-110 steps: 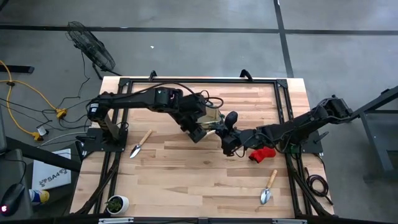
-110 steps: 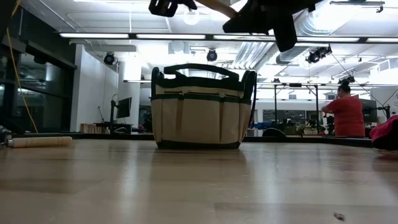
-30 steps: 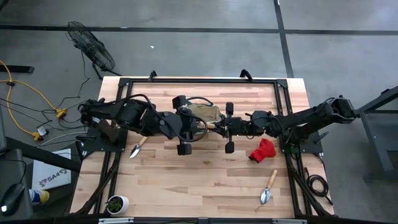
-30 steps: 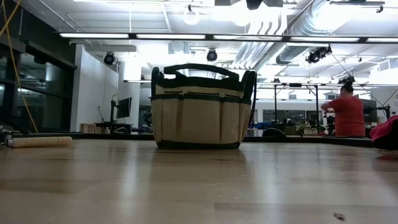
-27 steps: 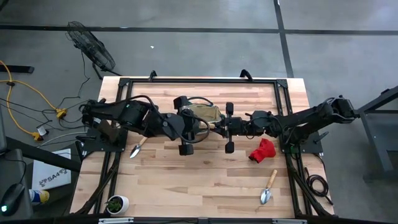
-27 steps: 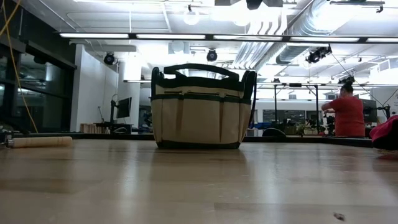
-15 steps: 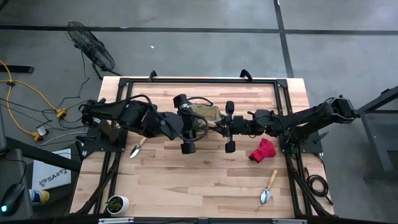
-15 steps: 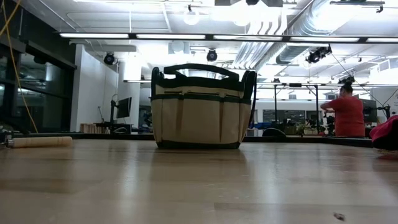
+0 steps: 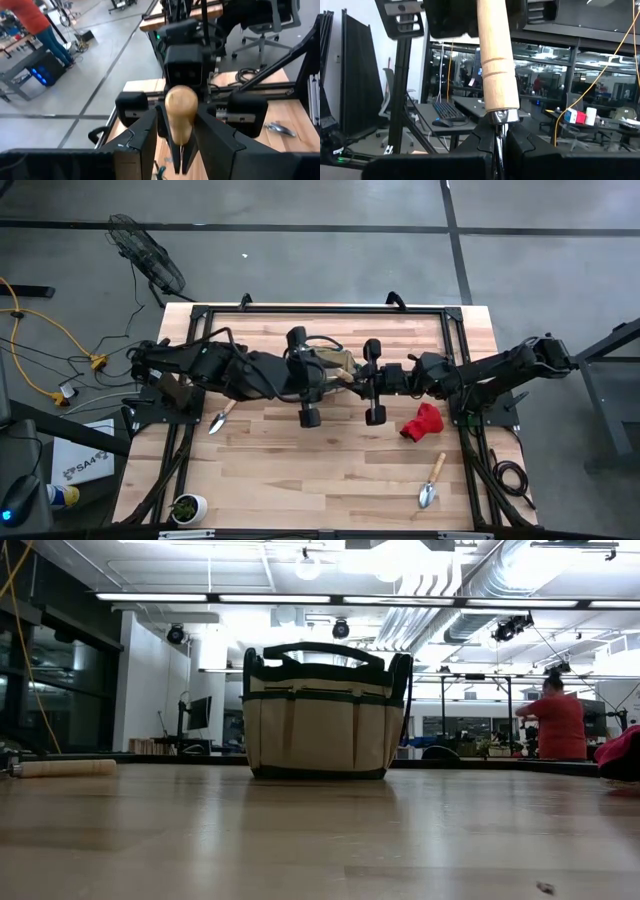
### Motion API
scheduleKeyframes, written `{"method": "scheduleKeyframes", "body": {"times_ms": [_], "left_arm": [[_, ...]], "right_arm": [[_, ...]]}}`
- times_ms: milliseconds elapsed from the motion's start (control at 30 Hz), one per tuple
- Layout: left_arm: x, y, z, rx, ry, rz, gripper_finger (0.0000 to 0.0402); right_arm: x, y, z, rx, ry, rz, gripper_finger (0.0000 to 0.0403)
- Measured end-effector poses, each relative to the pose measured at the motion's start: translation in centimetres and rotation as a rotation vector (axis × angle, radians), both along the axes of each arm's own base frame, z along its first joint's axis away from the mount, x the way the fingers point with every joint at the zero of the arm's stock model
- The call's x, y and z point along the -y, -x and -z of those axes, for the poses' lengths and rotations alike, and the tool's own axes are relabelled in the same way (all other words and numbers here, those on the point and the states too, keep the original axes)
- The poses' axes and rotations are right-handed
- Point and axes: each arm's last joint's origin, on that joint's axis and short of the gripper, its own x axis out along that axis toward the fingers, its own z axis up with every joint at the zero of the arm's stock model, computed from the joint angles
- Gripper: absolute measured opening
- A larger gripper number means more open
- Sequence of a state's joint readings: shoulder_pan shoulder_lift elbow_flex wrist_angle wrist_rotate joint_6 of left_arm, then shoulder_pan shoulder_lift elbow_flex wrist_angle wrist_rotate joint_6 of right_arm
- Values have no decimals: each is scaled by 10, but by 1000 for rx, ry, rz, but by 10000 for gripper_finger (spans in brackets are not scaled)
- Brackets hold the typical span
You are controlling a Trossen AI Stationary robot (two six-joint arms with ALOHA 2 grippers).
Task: Pick & Place Garden tools in Gardening bag
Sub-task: Put the hand rake into the gardening bag
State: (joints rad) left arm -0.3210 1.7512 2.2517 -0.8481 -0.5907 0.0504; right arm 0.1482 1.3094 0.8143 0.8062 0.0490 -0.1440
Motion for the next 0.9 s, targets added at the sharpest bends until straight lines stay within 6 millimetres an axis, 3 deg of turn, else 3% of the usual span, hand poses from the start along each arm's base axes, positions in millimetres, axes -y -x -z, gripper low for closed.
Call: {"method": "scheduleKeyframes", "body": {"times_ms": [433, 733, 900], "left_arm": [[1, -2, -6, 53, -9, 17, 124], [4, -12, 2, 79, -21, 20, 123], [4, -14, 6, 67, -28, 14, 92]], "right_arm": [[0, 1, -2, 19, 8, 2, 4], [0, 0, -1, 15, 12, 4, 4], [0, 0, -1, 15, 14, 6, 4]]}}
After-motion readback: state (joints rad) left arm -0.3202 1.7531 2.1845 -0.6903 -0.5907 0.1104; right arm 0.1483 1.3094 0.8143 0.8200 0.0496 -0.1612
